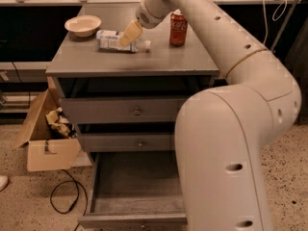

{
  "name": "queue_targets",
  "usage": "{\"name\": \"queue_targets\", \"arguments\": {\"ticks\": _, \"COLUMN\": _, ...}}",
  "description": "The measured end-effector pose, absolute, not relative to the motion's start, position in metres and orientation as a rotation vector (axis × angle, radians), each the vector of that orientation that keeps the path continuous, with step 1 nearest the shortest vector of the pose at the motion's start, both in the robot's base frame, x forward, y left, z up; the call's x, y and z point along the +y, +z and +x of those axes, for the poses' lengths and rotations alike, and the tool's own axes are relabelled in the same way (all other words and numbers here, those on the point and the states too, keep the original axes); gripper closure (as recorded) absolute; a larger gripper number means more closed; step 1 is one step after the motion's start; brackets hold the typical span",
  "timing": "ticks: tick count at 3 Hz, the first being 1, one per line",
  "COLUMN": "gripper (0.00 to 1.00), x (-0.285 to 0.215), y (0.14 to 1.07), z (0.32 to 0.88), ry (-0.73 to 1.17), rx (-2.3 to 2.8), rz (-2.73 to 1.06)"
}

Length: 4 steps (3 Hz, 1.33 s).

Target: Place blue plastic bottle into bottom drawer

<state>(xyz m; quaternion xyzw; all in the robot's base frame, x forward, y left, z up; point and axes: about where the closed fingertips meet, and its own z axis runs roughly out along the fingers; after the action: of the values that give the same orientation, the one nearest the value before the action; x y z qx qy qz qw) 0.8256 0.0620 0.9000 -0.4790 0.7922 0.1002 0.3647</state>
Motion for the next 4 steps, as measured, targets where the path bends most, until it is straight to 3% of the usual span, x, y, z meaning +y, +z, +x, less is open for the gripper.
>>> {"name": "queue_targets", "arguments": {"ticks": 2, "gripper": 0.0, "x": 0.103, "y": 0.865, "z": 0.855, "ry": 0.366, "rx": 2.038, "rz": -1.168}}
{"name": "queue_targets", "arguments": {"ticks": 4, "gripper": 0.42, "x": 0.13, "y": 0.846, "z": 0.854, "ry": 0.432, "rx": 2.038, "rz": -1.221}}
